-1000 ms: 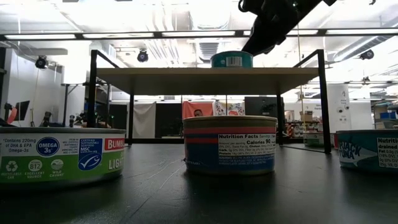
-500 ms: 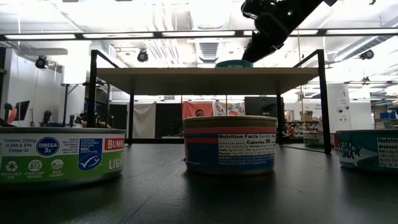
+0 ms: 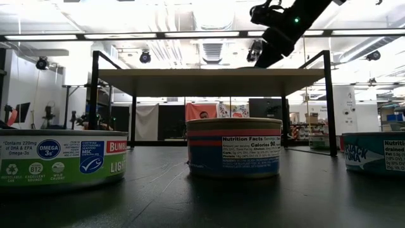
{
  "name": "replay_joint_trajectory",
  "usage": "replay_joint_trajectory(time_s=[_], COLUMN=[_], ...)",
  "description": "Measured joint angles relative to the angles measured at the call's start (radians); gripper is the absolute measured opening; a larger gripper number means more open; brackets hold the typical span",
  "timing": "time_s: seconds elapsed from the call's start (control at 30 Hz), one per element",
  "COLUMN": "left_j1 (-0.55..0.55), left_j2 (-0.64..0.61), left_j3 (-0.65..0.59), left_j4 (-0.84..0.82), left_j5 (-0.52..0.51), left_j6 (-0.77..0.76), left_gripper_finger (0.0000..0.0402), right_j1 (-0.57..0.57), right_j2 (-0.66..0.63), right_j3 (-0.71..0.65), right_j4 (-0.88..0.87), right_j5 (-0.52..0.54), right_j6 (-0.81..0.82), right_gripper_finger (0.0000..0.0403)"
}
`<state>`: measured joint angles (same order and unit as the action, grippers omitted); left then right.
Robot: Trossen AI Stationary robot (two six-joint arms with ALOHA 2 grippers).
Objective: Stack canned seafood by type on shelf
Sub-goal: Put the light green tuna can on the shelf, then put the light blue tuna can on the shelf
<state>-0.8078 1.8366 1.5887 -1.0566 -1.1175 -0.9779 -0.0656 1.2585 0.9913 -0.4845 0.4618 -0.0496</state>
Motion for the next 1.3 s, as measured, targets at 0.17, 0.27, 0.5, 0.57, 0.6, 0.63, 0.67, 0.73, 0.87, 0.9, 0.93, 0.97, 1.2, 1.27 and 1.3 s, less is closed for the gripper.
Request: replay_joint_trajectory(time_s=[0.17,0.27,0.5,0.57,0.6,0.63,0.67,0.73,0.87,0.9,0.93,0.97,1.2,1.27,1.3], left_j1=[0.000,0.000,0.002,0.002,0.002,0.002,0.003,0.003,0.005,0.005,0.006,0.006,0.008,0.008,0.009], left_j2=[0.000,0.000,0.000,0.000,0.000,0.000,0.000,0.000,0.000,0.000,0.000,0.000,0.000,0.000,0.000], left_j3=[0.000,0.000,0.000,0.000,0.000,0.000,0.000,0.000,0.000,0.000,0.000,0.000,0.000,0.000,0.000], left_j4=[-0.002,-0.004,-0.007,-0.007,-0.007,-0.006,-0.006,-0.006,-0.005,-0.004,0.000,0.003,0.047,0.067,0.075], left_j5=[0.000,0.000,-0.001,-0.002,-0.002,-0.002,-0.002,-0.002,-0.002,-0.002,-0.001,-0.002,0.000,0.000,0.000], left_j6=[0.000,0.000,0.000,0.000,0.000,0.000,0.000,0.000,0.000,0.000,0.000,-0.001,-0.004,-0.004,-0.004], left_gripper_finger=[0.0315,0.0315,0.0315,0.0315,0.0315,0.0315,0.0315,0.0315,0.0315,0.0315,0.0315,0.0315,0.0315,0.0315,0.0315], right_j1=[-0.001,-0.001,-0.001,-0.001,-0.001,-0.001,-0.001,-0.001,-0.001,-0.001,0.001,0.004,0.113,0.173,0.206], right_j2=[-0.029,-0.049,-0.065,-0.065,-0.065,-0.065,-0.066,-0.072,-0.109,-0.119,-0.131,-0.143,-0.242,-0.266,-0.274], right_j3=[-0.001,-0.002,-0.003,-0.003,-0.003,-0.003,-0.003,-0.004,0.007,0.017,0.024,0.030,0.025,0.006,-0.004], right_j4=[-0.063,-0.102,-0.124,-0.126,-0.127,-0.127,-0.124,-0.108,-0.080,-0.081,-0.084,-0.091,-0.090,-0.090,-0.090], right_j5=[0.032,0.043,0.039,0.040,0.040,0.044,0.050,0.061,0.062,0.062,0.062,0.062,0.053,0.051,0.051], right_j6=[0.008,0.023,0.040,0.049,0.051,0.051,0.049,0.040,0.034,0.039,0.046,0.053,0.156,0.199,0.221], right_gripper_finger=[0.0009,0.0009,0.0009,0.0009,0.0009,0.0009,0.0009,0.0009,0.0009,0.0009,0.0009,0.0009,0.0009,0.0009,0.0009])
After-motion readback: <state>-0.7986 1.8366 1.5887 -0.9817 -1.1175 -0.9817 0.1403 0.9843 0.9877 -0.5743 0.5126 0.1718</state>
